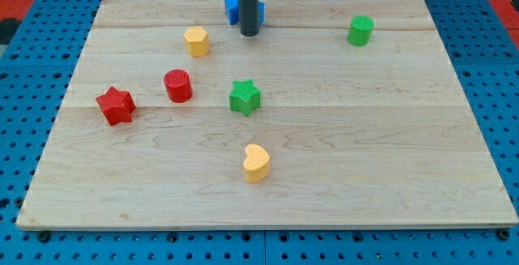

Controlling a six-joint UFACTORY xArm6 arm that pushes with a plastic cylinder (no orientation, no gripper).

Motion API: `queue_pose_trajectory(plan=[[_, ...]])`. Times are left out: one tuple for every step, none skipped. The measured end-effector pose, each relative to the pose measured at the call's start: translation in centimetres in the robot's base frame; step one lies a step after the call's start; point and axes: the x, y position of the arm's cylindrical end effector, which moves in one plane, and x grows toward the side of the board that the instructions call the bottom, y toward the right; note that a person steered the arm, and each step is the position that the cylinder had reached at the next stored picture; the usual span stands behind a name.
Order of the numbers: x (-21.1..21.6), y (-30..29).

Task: Move the green circle into the cube

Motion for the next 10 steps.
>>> queue_pose_trajectory(plan=[[2.9,6.3],[5.6,15.8],[4.2,23.3],[-2.2,20.7],[-4.6,11.6],[-4.5,18.7],[-4.5,18.7],[-4.6,18.7],[-5.1,18.7],[-5.1,18.7]])
